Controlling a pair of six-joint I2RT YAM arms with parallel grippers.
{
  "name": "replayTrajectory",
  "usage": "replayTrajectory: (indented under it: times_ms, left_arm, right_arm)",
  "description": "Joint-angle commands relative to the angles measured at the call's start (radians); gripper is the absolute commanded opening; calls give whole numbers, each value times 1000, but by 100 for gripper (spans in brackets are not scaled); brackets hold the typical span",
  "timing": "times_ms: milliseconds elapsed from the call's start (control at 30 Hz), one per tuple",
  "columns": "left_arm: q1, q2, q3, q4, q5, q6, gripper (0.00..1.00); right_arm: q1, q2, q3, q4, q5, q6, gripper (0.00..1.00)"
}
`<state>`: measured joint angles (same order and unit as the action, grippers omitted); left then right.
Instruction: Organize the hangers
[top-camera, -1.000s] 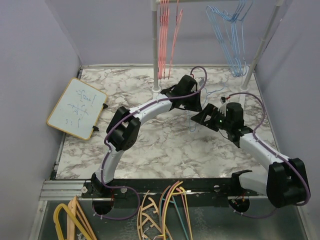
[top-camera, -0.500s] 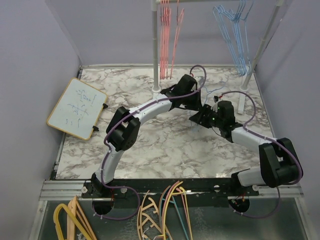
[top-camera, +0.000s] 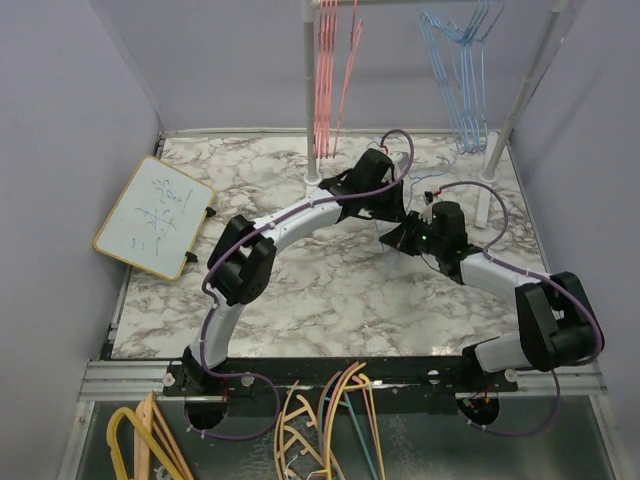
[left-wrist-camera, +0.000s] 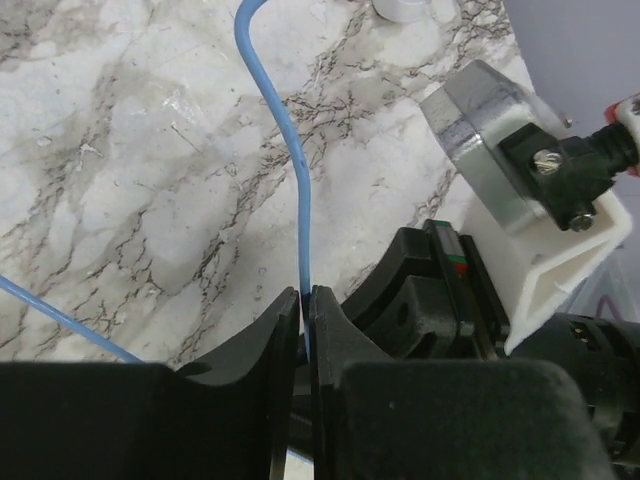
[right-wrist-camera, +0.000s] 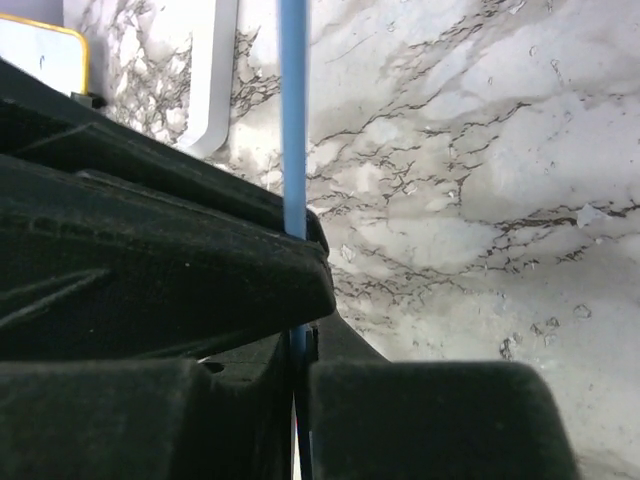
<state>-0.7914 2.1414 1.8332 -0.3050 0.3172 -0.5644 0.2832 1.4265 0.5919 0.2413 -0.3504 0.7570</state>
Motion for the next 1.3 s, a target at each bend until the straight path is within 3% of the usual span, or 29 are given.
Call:
replayTrajectory:
  times_ms: [0, 167, 300, 433, 633, 833, 1033, 1267]
  left_arm:
    - [-4, -87, -25, 19, -63, 104, 32]
    - [-5, -133, -40, -25, -108, 209, 97]
    - [-6, -189, -20, -107, -151, 325, 99]
    - [-1, -306, -97, -175, -176, 487, 99]
    - [42, -528, -377, -272, -45, 696, 99]
    - [92, -796, -643, -432, -29, 907, 99]
    - [275, -1002, -848, -443, -14, 902, 99]
    - [507, -1115, -926, -284, -24, 759, 99]
  right_arm:
    - [5, -119, -8, -113, 65, -74, 1]
    - [5, -270, -41, -262, 108, -143, 1]
    - [5, -352, -85, -321, 79, -157, 1]
    - [6, -418, -93, -393, 83, -193, 1]
    - [7, -485, -56, -537, 191, -279, 1]
    - [22, -500, -43, -556, 167, -272, 1]
    - [126, -453, 14, -575, 221, -270, 1]
    - [301, -187, 239, -584, 443, -280, 1]
